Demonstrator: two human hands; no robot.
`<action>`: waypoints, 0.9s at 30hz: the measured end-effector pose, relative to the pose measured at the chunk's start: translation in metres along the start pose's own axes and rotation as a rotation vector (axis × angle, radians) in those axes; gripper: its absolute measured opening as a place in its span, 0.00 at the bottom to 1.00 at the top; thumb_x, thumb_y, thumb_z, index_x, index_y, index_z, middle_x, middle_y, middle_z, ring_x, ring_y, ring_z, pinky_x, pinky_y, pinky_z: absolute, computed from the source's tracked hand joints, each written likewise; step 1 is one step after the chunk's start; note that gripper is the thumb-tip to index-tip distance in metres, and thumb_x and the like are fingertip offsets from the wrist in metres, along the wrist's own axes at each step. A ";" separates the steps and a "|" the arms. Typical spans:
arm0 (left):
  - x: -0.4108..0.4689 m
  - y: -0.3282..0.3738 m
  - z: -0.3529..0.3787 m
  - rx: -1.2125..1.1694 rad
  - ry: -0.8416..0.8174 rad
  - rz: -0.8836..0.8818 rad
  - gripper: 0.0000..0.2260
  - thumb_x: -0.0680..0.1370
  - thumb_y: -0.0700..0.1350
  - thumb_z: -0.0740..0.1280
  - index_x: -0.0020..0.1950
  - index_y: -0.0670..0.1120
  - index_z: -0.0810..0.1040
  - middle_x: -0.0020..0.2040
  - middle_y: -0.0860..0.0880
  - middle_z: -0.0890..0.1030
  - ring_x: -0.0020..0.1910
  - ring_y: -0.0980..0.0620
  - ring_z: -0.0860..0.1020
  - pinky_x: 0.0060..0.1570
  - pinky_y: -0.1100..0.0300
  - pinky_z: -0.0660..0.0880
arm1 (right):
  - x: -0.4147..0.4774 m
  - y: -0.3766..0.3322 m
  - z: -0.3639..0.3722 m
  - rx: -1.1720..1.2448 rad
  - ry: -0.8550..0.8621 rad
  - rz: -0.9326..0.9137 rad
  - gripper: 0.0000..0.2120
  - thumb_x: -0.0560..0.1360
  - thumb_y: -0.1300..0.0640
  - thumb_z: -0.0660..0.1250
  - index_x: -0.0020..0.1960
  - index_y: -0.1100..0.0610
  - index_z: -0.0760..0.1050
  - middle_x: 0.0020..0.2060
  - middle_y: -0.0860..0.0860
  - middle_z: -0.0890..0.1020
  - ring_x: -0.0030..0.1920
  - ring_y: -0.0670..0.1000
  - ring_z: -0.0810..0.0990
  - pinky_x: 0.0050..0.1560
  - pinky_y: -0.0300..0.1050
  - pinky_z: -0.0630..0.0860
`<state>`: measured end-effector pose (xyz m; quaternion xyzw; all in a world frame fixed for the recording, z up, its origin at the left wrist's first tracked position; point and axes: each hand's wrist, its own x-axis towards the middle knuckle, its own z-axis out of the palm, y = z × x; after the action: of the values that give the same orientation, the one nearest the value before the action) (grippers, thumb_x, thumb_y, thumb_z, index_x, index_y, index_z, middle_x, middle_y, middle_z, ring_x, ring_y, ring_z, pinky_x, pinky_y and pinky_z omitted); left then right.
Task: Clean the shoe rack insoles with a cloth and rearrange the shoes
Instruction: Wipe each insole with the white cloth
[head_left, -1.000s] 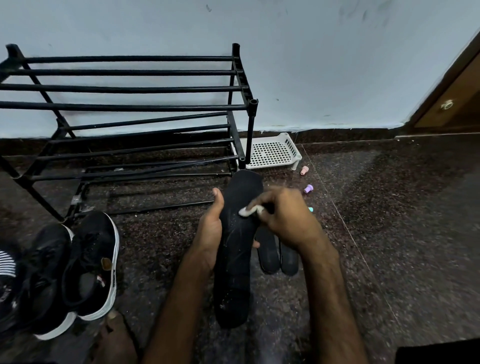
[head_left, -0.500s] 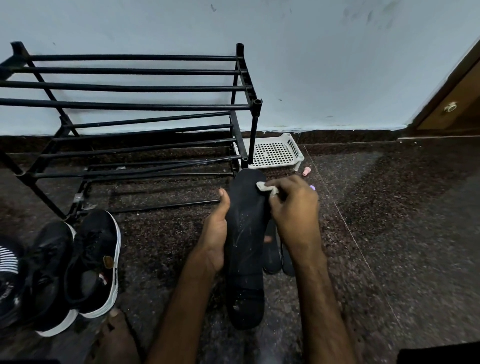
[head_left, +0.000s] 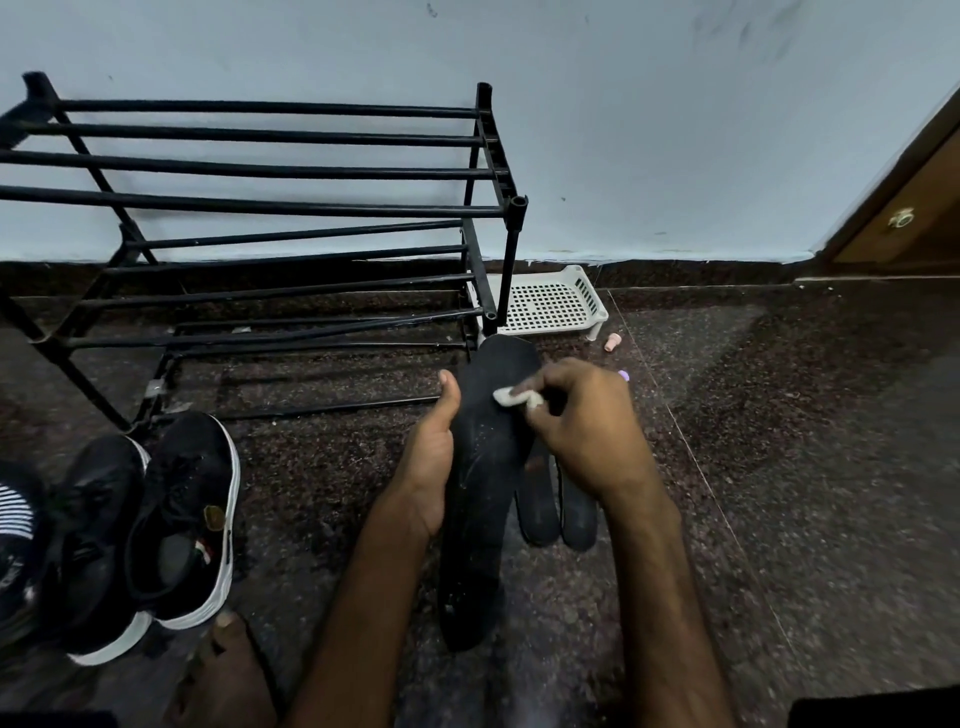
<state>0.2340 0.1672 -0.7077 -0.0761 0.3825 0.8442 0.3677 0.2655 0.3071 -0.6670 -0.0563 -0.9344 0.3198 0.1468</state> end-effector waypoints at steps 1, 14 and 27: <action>0.001 0.000 0.000 -0.017 0.004 0.007 0.32 0.81 0.64 0.52 0.53 0.41 0.84 0.46 0.39 0.85 0.40 0.45 0.85 0.35 0.55 0.81 | -0.003 0.002 0.000 0.002 -0.023 0.012 0.08 0.70 0.65 0.71 0.45 0.54 0.85 0.43 0.49 0.84 0.43 0.47 0.81 0.50 0.45 0.78; -0.001 -0.005 0.006 0.022 -0.006 -0.005 0.29 0.81 0.63 0.53 0.53 0.42 0.84 0.47 0.41 0.85 0.42 0.47 0.85 0.39 0.57 0.82 | -0.002 -0.006 0.009 -0.027 0.328 0.110 0.08 0.72 0.64 0.70 0.49 0.58 0.84 0.46 0.51 0.83 0.45 0.49 0.80 0.54 0.45 0.77; -0.003 -0.003 0.006 0.035 -0.038 0.046 0.29 0.81 0.62 0.55 0.64 0.40 0.78 0.56 0.39 0.83 0.49 0.45 0.84 0.44 0.54 0.82 | 0.003 -0.014 0.009 0.002 0.424 0.090 0.09 0.74 0.64 0.70 0.53 0.58 0.83 0.48 0.51 0.81 0.46 0.48 0.79 0.54 0.46 0.78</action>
<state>0.2391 0.1713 -0.7046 -0.0447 0.3917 0.8469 0.3568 0.2597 0.2918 -0.6647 -0.1638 -0.8788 0.3080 0.3255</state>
